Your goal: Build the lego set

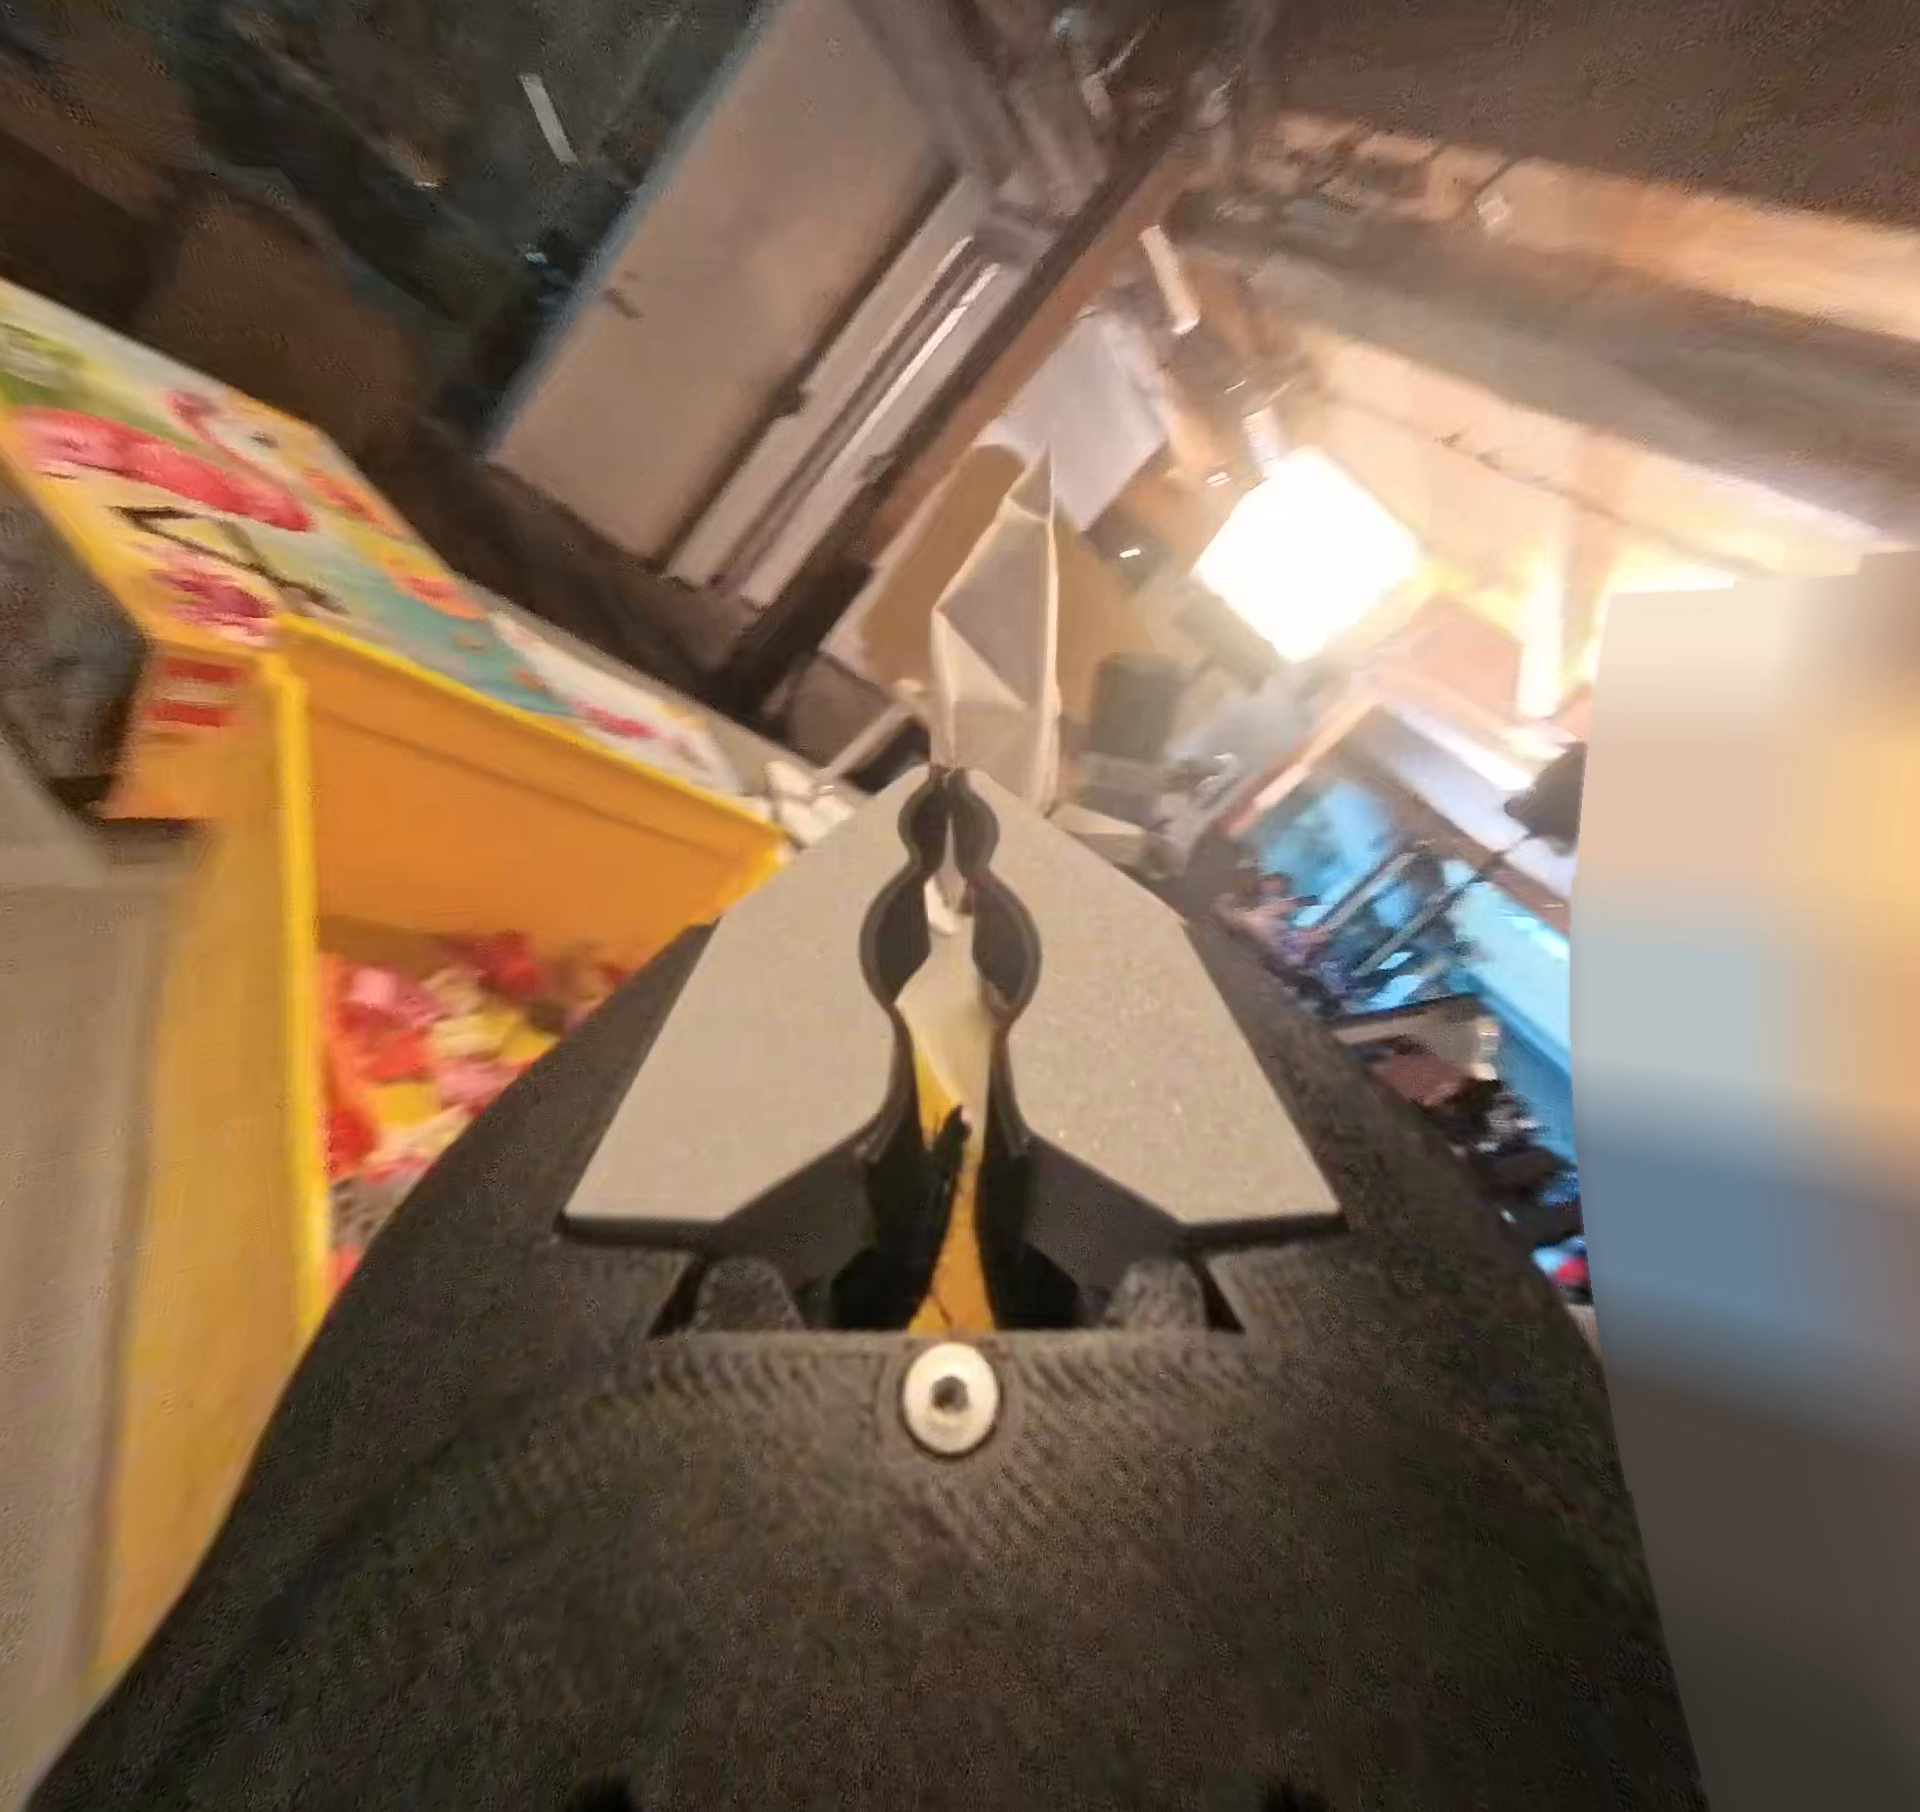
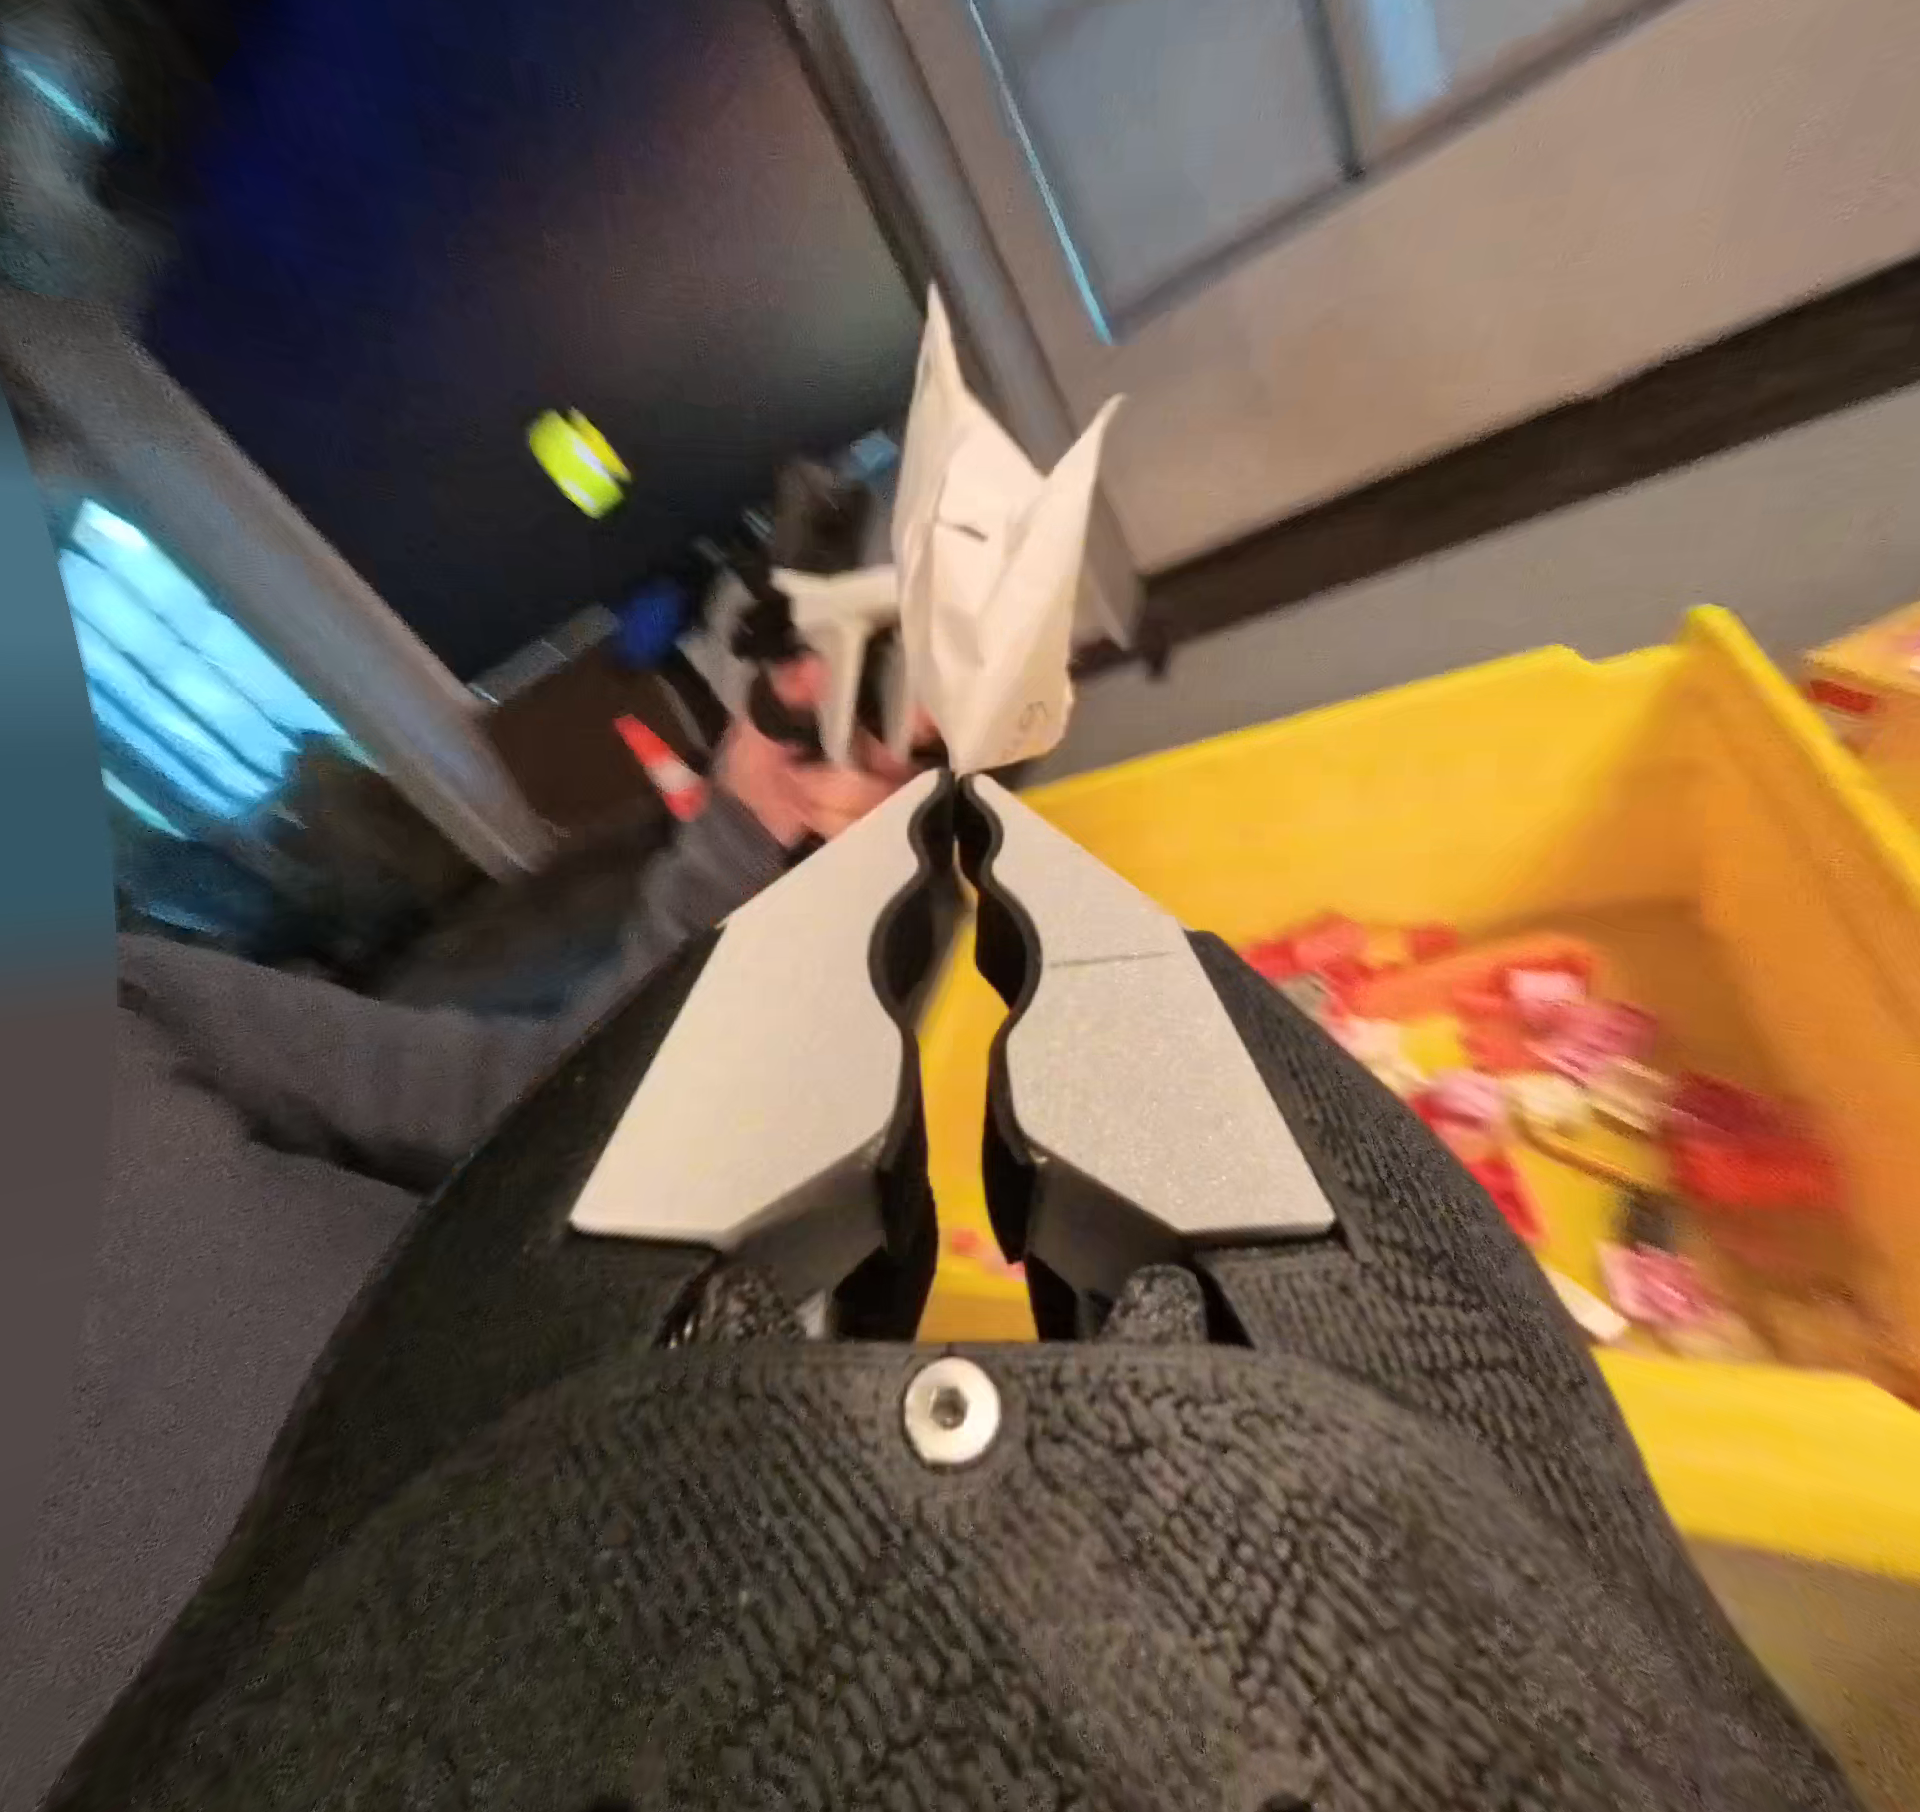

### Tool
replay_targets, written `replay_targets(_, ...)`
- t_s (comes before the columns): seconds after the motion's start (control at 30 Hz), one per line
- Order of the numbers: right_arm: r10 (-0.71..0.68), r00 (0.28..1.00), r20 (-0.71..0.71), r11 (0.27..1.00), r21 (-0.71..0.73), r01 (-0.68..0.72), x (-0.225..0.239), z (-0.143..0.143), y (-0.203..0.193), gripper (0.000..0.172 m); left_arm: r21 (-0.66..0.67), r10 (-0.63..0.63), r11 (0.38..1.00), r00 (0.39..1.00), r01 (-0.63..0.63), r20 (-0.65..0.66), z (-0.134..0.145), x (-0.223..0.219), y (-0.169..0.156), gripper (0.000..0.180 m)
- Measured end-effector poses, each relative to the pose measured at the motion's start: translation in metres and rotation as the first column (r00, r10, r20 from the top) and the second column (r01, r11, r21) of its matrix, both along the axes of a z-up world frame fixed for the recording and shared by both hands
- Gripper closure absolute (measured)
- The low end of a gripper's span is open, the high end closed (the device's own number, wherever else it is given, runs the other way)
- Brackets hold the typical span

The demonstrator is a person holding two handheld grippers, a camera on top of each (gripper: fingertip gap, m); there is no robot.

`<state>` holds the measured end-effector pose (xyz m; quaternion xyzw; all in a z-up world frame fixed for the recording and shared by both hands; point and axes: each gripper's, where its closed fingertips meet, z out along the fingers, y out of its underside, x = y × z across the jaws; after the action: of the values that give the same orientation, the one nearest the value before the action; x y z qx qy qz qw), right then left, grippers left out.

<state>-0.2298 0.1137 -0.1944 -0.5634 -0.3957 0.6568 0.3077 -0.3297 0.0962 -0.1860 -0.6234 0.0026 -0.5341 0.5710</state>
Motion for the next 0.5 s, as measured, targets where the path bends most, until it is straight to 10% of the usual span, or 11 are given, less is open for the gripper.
replay_targets(0.33, 0.127, 0.934, -0.334, 0.942, -0.256, -0.219, 0.013, 0.032, -0.015, 0.172, 0.140, -0.129, 0.984, 0.981, 0.109, 0.146, 0.031, 0.027, -0.025, 0.180)
replay_targets(0.5, -0.162, 0.912, -0.378, 0.986, -0.087, 0.139, 0.064, 0.061, -0.017, 0.172, 0.158, 0.159, 0.979, 0.962, -0.125, -0.222, 0.014, 0.035, -0.026, 0.106)
